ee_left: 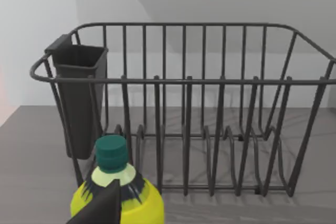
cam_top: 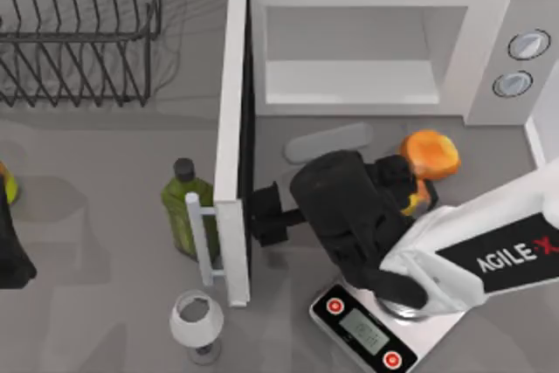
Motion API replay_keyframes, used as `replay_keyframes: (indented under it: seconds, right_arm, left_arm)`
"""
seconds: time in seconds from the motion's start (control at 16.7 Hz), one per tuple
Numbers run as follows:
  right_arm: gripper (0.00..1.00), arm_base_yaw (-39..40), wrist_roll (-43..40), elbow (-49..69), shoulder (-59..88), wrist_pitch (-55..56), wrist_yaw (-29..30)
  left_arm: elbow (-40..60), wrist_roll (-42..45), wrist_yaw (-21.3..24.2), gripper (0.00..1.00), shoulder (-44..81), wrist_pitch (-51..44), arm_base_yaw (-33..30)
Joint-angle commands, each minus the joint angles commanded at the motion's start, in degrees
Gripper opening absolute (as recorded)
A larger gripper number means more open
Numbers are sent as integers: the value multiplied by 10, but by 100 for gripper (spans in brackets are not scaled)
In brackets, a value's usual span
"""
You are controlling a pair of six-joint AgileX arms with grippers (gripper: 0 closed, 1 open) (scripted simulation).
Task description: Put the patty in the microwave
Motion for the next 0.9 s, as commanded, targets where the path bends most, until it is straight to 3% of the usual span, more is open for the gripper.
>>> replay_keyframes:
  seconds: [0.9]
  right_arm:
    - [100,-29,-1,56,-81,-48,15]
  left_arm:
    - [0,0,0,100,0,0,0]
